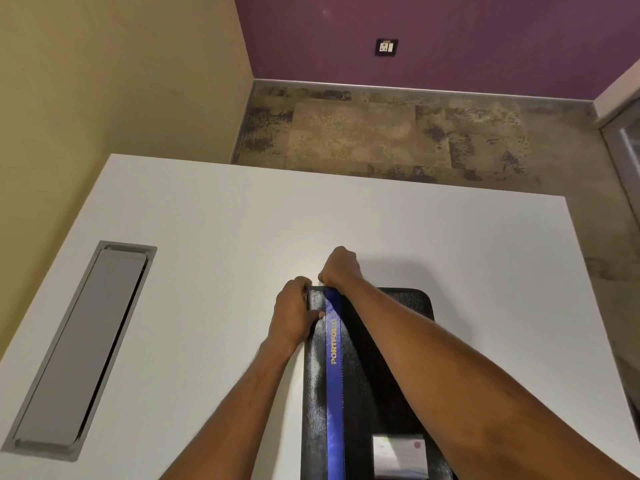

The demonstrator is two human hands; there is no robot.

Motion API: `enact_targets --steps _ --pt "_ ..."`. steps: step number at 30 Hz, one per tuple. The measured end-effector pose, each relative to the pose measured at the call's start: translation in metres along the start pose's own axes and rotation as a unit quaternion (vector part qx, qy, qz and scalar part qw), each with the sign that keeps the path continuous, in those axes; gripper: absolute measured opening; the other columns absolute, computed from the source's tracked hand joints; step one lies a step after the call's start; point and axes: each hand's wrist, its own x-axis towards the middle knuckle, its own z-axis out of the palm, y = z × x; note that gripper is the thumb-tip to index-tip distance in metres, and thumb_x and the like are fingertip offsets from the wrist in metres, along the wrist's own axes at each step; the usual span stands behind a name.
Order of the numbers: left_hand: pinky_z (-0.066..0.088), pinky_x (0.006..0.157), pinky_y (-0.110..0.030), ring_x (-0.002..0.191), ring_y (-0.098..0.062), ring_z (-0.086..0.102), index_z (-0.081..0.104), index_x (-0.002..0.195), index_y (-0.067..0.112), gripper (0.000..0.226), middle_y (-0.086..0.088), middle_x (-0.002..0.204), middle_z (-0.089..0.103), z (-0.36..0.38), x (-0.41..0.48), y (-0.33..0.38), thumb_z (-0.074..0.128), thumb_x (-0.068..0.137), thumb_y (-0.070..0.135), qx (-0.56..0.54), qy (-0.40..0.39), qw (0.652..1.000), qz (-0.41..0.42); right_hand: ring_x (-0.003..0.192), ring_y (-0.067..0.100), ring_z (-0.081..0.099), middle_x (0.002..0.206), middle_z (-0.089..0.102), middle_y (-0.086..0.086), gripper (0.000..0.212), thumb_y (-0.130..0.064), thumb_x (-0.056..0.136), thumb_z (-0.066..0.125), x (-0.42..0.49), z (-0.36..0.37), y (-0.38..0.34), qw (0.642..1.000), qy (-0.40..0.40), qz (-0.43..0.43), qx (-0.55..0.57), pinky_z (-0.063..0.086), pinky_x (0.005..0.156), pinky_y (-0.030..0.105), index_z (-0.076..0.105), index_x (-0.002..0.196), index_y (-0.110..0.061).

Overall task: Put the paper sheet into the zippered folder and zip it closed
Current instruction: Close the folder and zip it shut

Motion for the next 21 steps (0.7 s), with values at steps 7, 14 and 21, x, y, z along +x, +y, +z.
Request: enact_targets --steps 7,14,21 --pt "0.051 0.069 -0.026 0.078 -0.003 0.063 0.063 0.09 0.021 0.017 0.012 0.085 0.068 0.0 -0.033 0.017 0.06 0.074 0.022 -0.054 0.021 0.997 0.047 0.103 0.036 0.067 0.112 0.068 0.015 0.021 -0.009 0.087 0.064 -0.03 -0.022 0.04 0.995 0.057 -0.057 -0.056 0.052 0.077 0.035 0.064 0.108 -0.004" --pt "0.045 0.079 -0.015 0.089 -0.004 0.059 0.065 0.117 0.023 0.037 0.012 0.109 0.066 0.006 -0.091 0.009 0.06 0.084 0.039 -0.041 0.016 0.992 0.116 0.121 0.033 0.055 0.129 0.059 0.013 0.041 -0.021 0.09 0.062 -0.116 -0.033 0.133 0.982 0.13 -0.129 -0.04 0.047 0.098 0.041 0.059 0.128 -0.006" --pt "0.053 0.1 -0.045 0.113 -0.023 0.063 0.056 0.137 0.024 0.059 0.0 0.127 0.067 0.027 -0.135 -0.031 0.058 0.08 0.041 0.02 -0.01 0.998 0.06 0.151 0.03 0.032 0.167 0.027 0.012 0.076 -0.038 0.093 0.064 -0.187 -0.009 0.205 0.982 0.134 -0.108 -0.076 0.031 0.121 0.043 0.031 0.159 -0.015"
